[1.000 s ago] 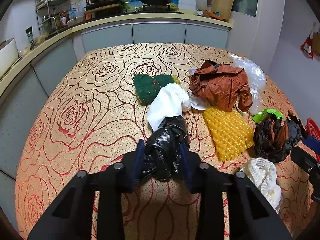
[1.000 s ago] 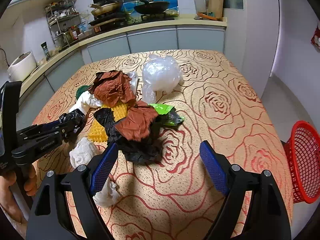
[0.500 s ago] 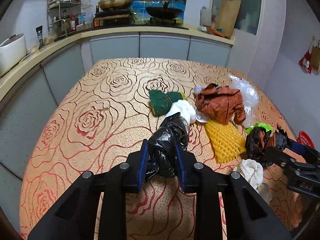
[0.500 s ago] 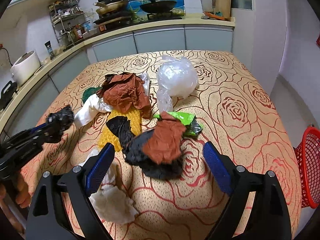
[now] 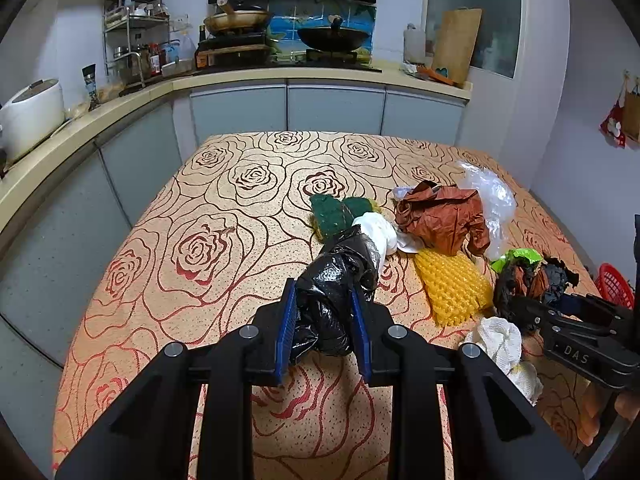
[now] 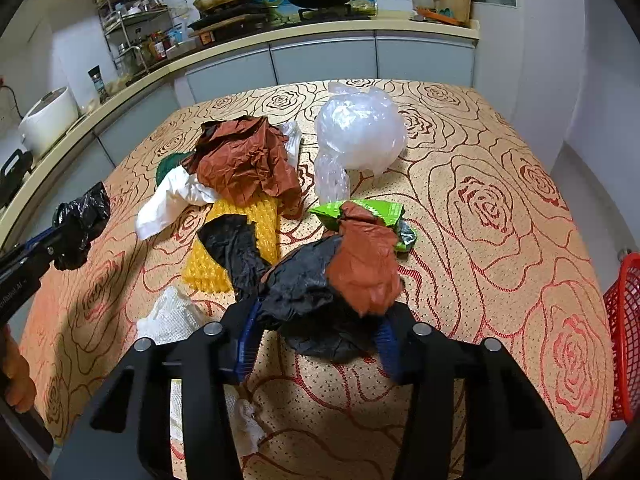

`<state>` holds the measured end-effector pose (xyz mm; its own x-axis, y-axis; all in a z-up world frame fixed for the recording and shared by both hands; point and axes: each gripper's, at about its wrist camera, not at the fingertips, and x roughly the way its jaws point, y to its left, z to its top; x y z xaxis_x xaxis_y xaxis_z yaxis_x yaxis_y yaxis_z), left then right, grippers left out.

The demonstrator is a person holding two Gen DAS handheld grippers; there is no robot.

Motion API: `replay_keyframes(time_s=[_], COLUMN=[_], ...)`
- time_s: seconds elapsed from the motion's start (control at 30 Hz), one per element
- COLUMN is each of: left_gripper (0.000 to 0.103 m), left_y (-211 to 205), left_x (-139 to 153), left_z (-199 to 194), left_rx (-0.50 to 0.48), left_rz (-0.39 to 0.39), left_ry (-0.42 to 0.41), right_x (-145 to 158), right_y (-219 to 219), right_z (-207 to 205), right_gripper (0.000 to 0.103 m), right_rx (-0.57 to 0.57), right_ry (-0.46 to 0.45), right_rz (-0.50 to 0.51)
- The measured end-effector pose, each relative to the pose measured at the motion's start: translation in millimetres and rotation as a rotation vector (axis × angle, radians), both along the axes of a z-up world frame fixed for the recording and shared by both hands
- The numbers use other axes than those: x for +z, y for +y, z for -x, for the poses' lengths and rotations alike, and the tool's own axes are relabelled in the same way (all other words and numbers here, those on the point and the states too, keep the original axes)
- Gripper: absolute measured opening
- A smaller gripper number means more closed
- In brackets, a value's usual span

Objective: Collect trash
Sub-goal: 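Grasp a black plastic bag with the left tool while the right tool grasps black and brown bags, then carry both held bags over the red wastebasket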

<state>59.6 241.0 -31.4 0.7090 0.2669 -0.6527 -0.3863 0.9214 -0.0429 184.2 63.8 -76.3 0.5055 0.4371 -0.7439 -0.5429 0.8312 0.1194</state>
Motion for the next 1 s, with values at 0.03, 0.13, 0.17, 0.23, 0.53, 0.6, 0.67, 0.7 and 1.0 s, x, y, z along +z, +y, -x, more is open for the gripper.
replay_keyframes(time_s=[0.03, 0.13, 0.17, 0.23, 0.53, 0.6, 0.67, 0.7, 1.0], left_gripper=[0.024, 0.024, 0.024, 0.024, 0.024, 0.024, 0.024, 0.024, 0.024], left_y=[0, -3, -4, -5, -20, -25, -30, -33, -51], left_x=[0, 2, 3, 7, 26, 31, 37, 39, 55], left_z=[1, 3, 3, 5, 7, 8, 8, 8, 10], left_rx=[0.001, 0.005, 0.005, 0.006, -0.010, -0.014, -0.020, -0.023, -0.042], left_rz=[-0.002, -0.016, -0.020, -0.024, -0.043, -0.048, -0.053, -0.055, -0.071], left_ry=[0.000, -0.004, -0.006, -0.014, -0.052, -0.062, -0.072, -0.078, -0.109], right_x=[1, 9, 12, 22, 57, 62, 67, 69, 93], right_y=[0, -6, -9, -15, -40, -45, -50, -51, -73], right_z=[1, 6, 7, 12, 20, 22, 24, 26, 34], right_gripper=[0.043, 0.042, 0.042, 0.042, 0.042, 0.042, 0.042, 0.042, 0.042], right_rx=[0.000, -0.006, -0.008, -0.015, -0.035, -0.044, -0.052, -0.056, -0.096], right_ry=[-0.007, -0.035, -0.043, -0.068, -0.120, -0.130, -0.143, -0.150, -0.212], right_rz=[0.003, -0.004, -0.010, -0.022, -0.063, -0.069, -0.075, -0.076, -0.093])
